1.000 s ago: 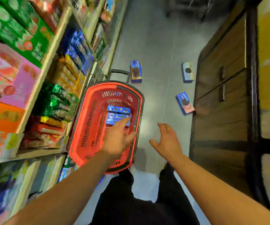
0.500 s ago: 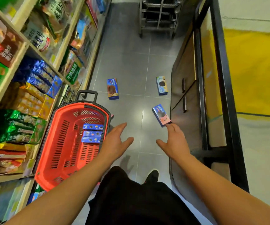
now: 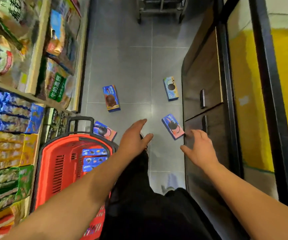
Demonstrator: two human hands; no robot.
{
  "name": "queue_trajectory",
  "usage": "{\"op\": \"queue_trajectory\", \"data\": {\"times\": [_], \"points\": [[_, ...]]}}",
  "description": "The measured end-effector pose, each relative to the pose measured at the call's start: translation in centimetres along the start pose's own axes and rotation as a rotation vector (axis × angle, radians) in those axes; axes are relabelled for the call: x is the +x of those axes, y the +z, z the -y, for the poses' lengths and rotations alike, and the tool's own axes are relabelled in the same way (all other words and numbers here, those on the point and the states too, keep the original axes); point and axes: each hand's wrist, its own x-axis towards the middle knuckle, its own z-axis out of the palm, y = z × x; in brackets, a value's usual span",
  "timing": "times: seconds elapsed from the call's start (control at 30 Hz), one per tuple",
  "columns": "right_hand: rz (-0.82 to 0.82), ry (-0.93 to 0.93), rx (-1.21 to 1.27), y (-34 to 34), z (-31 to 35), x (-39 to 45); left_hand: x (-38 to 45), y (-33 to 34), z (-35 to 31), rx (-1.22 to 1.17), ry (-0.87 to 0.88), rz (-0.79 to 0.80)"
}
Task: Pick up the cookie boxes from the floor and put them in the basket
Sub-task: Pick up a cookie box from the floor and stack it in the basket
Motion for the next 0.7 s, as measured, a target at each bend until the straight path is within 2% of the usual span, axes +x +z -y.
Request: {"op": "queue_trajectory", "data": {"times": [0.17,0.37,0.57,0.7], "points": [[0.047,0.090,0.049,0.6,3.0,7.9,9.5,-2.0,2.3,0.032,0.009,0.136],[0.091,0.176,0.092,3.0,3.2,14.8,16.4,0.2,6.1,0.043,-0.072,0.175],[0.125,0.262,0.128,10.5,-1.9,22.5,23.6,7.9,11.8,0.112,-0.088,0.236],[0.189,0.319,0.115,18.1,-7.3,29.1,28.5,16.9,17.0,0.103,-0.049,0.329]]}}
